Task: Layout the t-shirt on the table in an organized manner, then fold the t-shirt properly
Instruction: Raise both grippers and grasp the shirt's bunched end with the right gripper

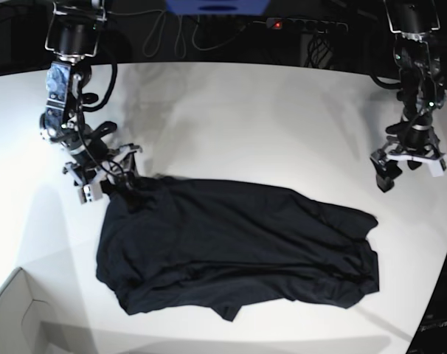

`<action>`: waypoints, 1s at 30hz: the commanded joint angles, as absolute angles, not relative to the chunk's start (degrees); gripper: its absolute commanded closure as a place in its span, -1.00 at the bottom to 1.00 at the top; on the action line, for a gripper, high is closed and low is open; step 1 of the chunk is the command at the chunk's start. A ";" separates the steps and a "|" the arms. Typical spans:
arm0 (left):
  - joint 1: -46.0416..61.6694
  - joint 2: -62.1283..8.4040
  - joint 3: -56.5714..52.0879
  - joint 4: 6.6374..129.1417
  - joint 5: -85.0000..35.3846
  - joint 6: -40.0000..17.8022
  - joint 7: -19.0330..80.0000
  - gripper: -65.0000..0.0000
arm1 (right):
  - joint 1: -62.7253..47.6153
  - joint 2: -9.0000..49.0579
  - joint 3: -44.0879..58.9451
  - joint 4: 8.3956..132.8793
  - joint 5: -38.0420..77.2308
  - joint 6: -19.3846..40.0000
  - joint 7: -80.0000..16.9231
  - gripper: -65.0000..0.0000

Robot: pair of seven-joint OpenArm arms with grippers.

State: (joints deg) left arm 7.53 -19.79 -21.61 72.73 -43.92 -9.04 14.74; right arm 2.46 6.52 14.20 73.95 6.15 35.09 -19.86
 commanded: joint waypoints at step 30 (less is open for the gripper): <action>20.53 -19.47 -24.04 89.89 -44.44 -9.63 13.67 -0.95 | -4.53 1.71 -1.19 115.91 6.90 40.00 -30.37 1.00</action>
